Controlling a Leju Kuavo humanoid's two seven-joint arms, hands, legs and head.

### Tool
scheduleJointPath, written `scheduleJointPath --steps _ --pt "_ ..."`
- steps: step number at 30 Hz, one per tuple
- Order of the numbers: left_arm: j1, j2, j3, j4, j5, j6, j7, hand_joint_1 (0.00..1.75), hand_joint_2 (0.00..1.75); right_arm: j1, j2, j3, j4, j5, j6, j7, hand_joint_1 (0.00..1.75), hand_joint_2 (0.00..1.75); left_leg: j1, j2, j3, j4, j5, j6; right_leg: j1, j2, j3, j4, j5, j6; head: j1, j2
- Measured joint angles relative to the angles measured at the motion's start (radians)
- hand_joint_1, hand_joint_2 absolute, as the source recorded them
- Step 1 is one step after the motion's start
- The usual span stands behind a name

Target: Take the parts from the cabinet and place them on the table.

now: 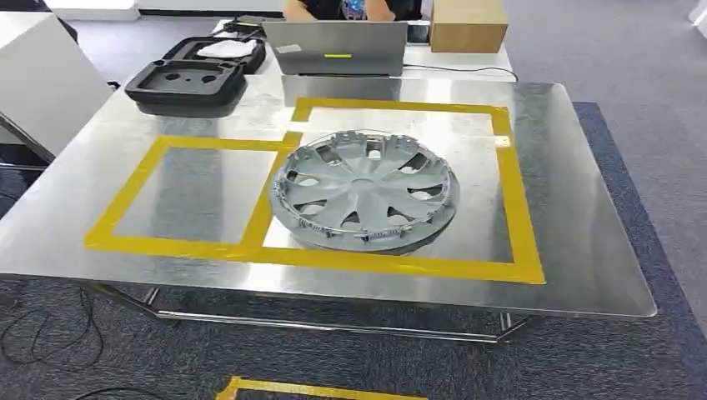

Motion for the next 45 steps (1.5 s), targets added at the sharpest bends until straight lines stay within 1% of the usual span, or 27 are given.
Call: scheduleJointPath --steps 4,6,7,8,11,12,13,14,16,17,18,19,22,23,24,26,27,28,29,30,32,33,35,36,37,42,45 --pt "0.005 0.011 -0.004 0.032 0.022 0.0 0.0 1.75 1.75 0.0 0.0 -0.012 0.0 0.011 0.0 -0.001 0.0 0.0 -0.002 0.0 -0.001 0.0 -0.003 0.0 0.0 -0.001 0.003 0.0 0.0 0.001 0.0 0.0" --pt "0.013 0.02 -0.008 0.05 0.029 0.0 0.0 1.75 1.75 -0.001 0.0 -0.016 0.0 0.016 0.0 -0.002 0.0 0.0 -0.004 0.0 -0.001 -0.005 0.0 -0.001 -0.001 -0.002 0.007 -0.007 0.004 0.008 0.0 0.0" --pt "0.014 0.02 -0.008 0.053 0.031 0.0 0.0 1.75 1.75 -0.002 0.0 -0.016 -0.002 0.016 0.0 -0.002 0.0 0.0 0.01 0.001 0.013 -0.029 0.016 -0.008 0.001 -0.002 0.005 -0.004 -0.001 0.011 0.001 0.0" --pt "0.014 0.021 -0.01 0.057 0.031 0.0 0.0 1.75 1.75 -0.001 0.0 -0.016 -0.003 0.016 0.0 -0.003 0.0 0.0 0.01 0.004 0.019 -0.038 0.02 -0.011 0.0 -0.002 -0.004 0.009 -0.011 0.016 0.003 0.0" --pt "0.013 0.029 -0.014 0.087 0.065 -0.021 0.0 1.75 1.75 -0.001 0.0 -0.02 -0.004 0.022 0.0 -0.003 0.0 0.0 0.01 0.015 0.017 -0.038 0.02 -0.007 -0.002 -0.001 -0.104 0.217 -0.113 0.024 0.008 0.0" --pt "0.01 0.033 -0.011 0.1 0.072 -0.041 0.0 1.75 1.75 0.0 0.0 -0.021 -0.004 0.026 0.001 -0.003 0.0 0.0 0.01 0.019 0.016 -0.037 0.018 -0.007 -0.002 -0.001 -0.135 0.274 -0.125 0.028 0.009 0.0" --pt "0.005 0.035 -0.006 0.111 0.074 -0.059 0.001 1.75 1.75 0.001 0.0 -0.022 -0.004 0.029 0.002 -0.004 0.0 0.0 0.01 0.023 0.017 -0.036 0.017 -0.007 -0.003 -0.001 -0.144 0.287 -0.119 0.03 0.009 0.0" --pt "-0.001 0.035 0.002 0.126 0.077 -0.08 0.003 1.75 1.75 0.002 0.0 -0.022 -0.004 0.034 0.003 -0.004 0.0 0.0 0.011 0.029 0.021 -0.035 0.013 -0.01 -0.006 -0.003 -0.129 0.249 -0.081 0.033 0.009 0.0" --pt "-0.014 0.037 0.016 0.145 0.083 -0.114 0.003 1.75 1.75 0.0 0.0 -0.022 -0.004 0.04 0.003 -0.004 0.0 0.0 0.014 0.041 0.031 -0.03 0.002 -0.019 -0.011 -0.019 -0.042 0.074 0.014 0.036 0.008 0.0" --pt "-0.02 0.037 0.024 0.152 0.081 -0.129 0.003 1.75 1.75 -0.003 0.0 -0.023 -0.004 0.042 0.003 -0.004 0.0 0.0 0.013 0.048 0.036 -0.024 -0.007 -0.027 -0.008 -0.05 -0.008 0.011 0.011 0.038 0.009 0.0" --pt "-0.026 0.037 0.034 0.157 0.076 -0.142 0.003 1.75 1.75 -0.006 0.0 -0.022 -0.004 0.046 0.005 -0.005 0.0 0.0 0.005 0.051 0.034 -0.016 -0.016 -0.035 -0.002 -0.049 0.0 0.002 0.003 0.025 0.012 0.0" --pt "-0.032 0.038 0.043 0.161 0.071 -0.151 0.003 1.75 1.75 -0.01 0.0 -0.022 -0.004 0.047 0.005 -0.005 0.0 0.0 0.005 0.054 0.034 -0.015 -0.015 -0.039 -0.002 -0.036 -0.002 0.007 0.004 0.009 0.008 0.0" --pt "-0.052 0.04 0.056 0.174 0.053 -0.166 0.005 1.75 1.75 -0.007 0.0 -0.024 -0.004 0.053 0.008 -0.004 0.0 0.0 0.007 0.069 0.041 -0.014 -0.022 -0.049 -0.003 -0.019 -0.004 0.008 0.002 -0.008 0.007 0.0" --pt "-0.056 0.041 0.059 0.176 0.045 -0.17 0.008 1.75 1.75 -0.006 0.0 -0.025 -0.005 0.056 0.01 -0.004 0.0 0.0 0.01 0.05 0.038 0.001 -0.038 -0.055 -0.005 -0.013 -0.001 0.005 0.003 -0.013 0.004 0.0" --pt "-0.061 0.042 0.063 0.178 0.038 -0.171 0.01 1.75 1.75 -0.008 0.0 -0.027 -0.005 0.057 0.011 -0.004 0.0 0.0 0.012 0.037 0.016 0.05 -0.067 -0.059 -0.006 -0.007 0.0 0.005 0.002 -0.019 -0.002 0.0" --pt "-0.069 0.045 0.072 0.185 0.028 -0.178 0.019 1.75 1.75 -0.013 0.0 -0.031 -0.005 0.06 0.014 -0.003 0.0 0.0 0.013 0.028 -0.073 0.223 -0.141 -0.063 -0.005 0.008 -0.001 0.006 0.001 -0.022 0.0 0.0" --pt "-0.072 0.047 0.075 0.188 0.024 -0.18 0.023 1.75 1.75 -0.013 0.0 -0.031 -0.005 0.063 0.015 -0.002 0.0 0.0 0.013 0.027 -0.113 0.295 -0.16 -0.063 -0.005 0.018 -0.001 0.006 0.0 -0.023 0.0 0.0" --pt "-0.072 0.049 0.076 0.191 0.019 -0.18 0.024 1.75 1.75 -0.013 0.0 -0.032 -0.005 0.063 0.015 -0.001 0.0 0.0 0.013 0.027 -0.133 0.319 -0.152 -0.062 -0.005 0.028 0.0 0.006 0.0 -0.024 0.0 0.0" --pt "-0.074 0.051 0.078 0.194 0.019 -0.18 0.029 1.75 1.75 -0.012 0.0 -0.032 -0.005 0.064 0.016 0.001 0.0 0.0 0.013 0.026 -0.131 0.296 -0.117 -0.058 -0.004 0.039 0.003 0.006 -0.001 -0.024 0.0 0.0" --pt "-0.076 0.053 0.079 0.196 0.017 -0.181 0.03 1.75 1.75 -0.013 0.0 -0.032 -0.005 0.065 0.016 0.001 0.0 0.0 0.012 0.024 -0.112 0.237 -0.066 -0.054 -0.004 0.046 0.006 0.006 -0.002 -0.024 0.0 0.0" --pt "-0.083 0.055 0.079 0.198 0.012 -0.181 0.037 1.75 1.75 -0.013 0.0 -0.033 -0.005 0.07 0.017 0.001 0.0 0.0 0.011 0.013 -0.05 0.064 0.037 -0.04 -0.004 0.057 0.012 0.005 -0.003 -0.023 -0.001 0.0" --pt "-0.088 0.056 0.079 0.2 0.01 -0.18 0.039 1.75 1.75 -0.012 0.0 -0.033 -0.005 0.072 0.017 0.001 0.0 0.0 0.008 0.001 -0.041 0.037 0.026 -0.036 0.0 0.061 0.004 0.007 -0.005 -0.02 0.002 0.0" --pt "-0.09 0.057 0.079 0.202 0.004 -0.179 0.045 1.75 1.75 -0.013 0.001 -0.034 -0.005 0.076 0.017 -0.007 0.0 0.0 0.007 0.001 -0.043 0.012 0.027 -0.038 -0.001 0.066 -0.002 0.01 -0.003 -0.007 0.003 0.0" --pt "-0.088 0.058 0.08 0.203 0.001 -0.179 0.049 1.75 1.75 -0.011 0.0 -0.034 -0.005 0.079 0.017 -0.009 0.0 0.0 0.009 -0.001 -0.043 0.01 0.029 -0.049 -0.001 0.063 -0.003 0.009 -0.005 -0.024 0.002 0.0" --pt "-0.089 0.06 0.082 0.205 0.001 -0.179 0.053 1.75 1.75 -0.009 0.0 -0.033 -0.005 0.081 0.018 -0.01 0.0 0.0 0.007 -0.003 -0.044 0.01 0.03 -0.048 -0.001 0.06 -0.001 0.008 -0.004 -0.024 0.003 0.0" --pt "-0.109 0.082 0.102 0.219 0.006 -0.182 0.089 1.75 1.75 -0.013 0.0 -0.033 -0.005 0.099 0.029 -0.014 0.0 0.0 0.005 -0.004 -0.044 0.011 0.03 -0.037 -0.003 0.059 0.006 -0.007 0.004 -0.01 0.002 0.0" --pt "-0.144 0.121 0.144 0.252 -0.004 -0.223 0.141 1.75 1.75 -0.015 0.0 -0.033 -0.005 0.116 0.039 -0.015 0.0 0.0 0.003 -0.004 -0.044 0.012 0.031 -0.034 -0.005 0.059 0.007 -0.008 0.005 -0.004 0.002 0.0"
